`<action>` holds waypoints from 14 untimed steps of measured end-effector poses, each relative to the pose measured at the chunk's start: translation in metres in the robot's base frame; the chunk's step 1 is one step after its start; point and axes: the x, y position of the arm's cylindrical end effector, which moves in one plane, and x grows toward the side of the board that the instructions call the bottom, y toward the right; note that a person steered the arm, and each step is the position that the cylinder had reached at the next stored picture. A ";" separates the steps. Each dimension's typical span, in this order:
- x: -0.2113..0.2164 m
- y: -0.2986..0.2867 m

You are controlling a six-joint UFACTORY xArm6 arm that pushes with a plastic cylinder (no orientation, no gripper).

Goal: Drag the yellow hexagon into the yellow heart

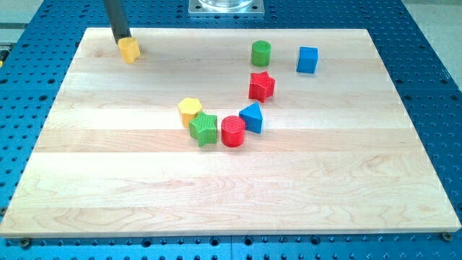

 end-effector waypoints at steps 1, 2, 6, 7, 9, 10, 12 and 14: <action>0.006 0.000; 0.007 0.085; 0.217 0.129; 0.171 0.043; 0.217 -0.024; 0.158 -0.029; 0.095 0.007; 0.088 -0.035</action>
